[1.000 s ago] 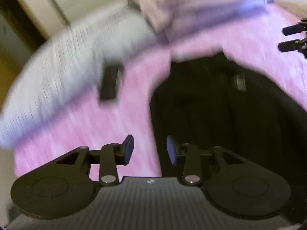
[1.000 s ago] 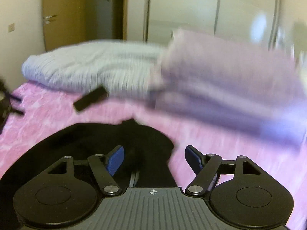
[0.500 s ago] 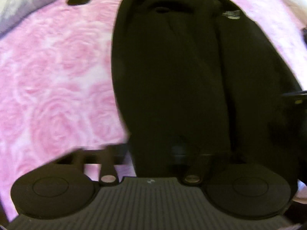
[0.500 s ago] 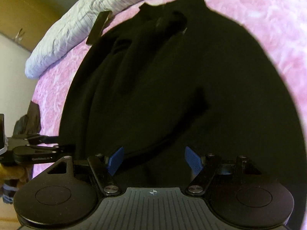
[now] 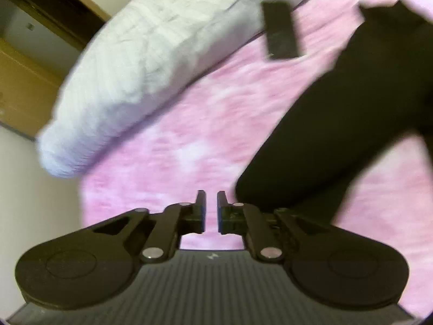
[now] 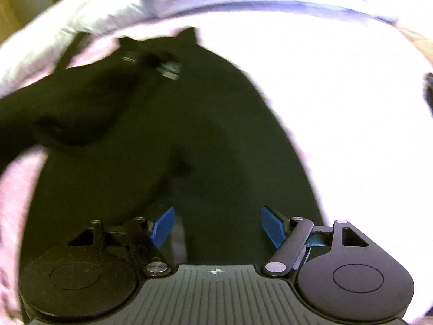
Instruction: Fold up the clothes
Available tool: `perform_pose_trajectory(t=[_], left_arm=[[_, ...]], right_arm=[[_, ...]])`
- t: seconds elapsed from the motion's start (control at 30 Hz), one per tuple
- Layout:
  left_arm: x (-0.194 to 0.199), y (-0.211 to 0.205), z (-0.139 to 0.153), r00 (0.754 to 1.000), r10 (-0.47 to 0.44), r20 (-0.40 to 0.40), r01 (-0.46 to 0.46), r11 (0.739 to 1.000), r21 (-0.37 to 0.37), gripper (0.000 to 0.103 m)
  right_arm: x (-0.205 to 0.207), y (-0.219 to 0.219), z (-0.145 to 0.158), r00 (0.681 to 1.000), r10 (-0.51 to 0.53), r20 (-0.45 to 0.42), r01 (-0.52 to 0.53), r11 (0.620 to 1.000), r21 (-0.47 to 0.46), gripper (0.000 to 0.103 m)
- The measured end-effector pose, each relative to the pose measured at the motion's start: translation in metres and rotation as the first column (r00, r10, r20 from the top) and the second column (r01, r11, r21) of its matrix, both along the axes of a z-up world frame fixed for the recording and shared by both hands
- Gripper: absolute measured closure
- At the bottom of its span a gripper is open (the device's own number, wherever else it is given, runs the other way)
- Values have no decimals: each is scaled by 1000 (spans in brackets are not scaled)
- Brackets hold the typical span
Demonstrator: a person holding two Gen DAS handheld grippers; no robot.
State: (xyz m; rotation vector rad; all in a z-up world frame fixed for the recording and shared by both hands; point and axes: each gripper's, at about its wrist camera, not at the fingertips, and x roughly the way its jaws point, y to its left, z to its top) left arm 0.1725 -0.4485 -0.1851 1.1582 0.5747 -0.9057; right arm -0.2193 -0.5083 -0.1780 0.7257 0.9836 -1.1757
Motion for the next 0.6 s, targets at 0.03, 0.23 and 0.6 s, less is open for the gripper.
perform_pose_trajectory(t=[0.03,0.23,0.6], left_arm=[[-7,1,-1,1000,-9,-22,8,1000,-20,95],[-106,29,-20,948,-182,-261,174,983,-55,90],[-327,74,-33,759,-371,-535,407,912,-55,82]], right_arm=[[-11,1,-2,999,-16,-30,16,1000,4,29],[-57,-7,-22,994,-71,-82,76,995,58,29],[-122,-63,-7,987,90,136,-115,976,184,100]])
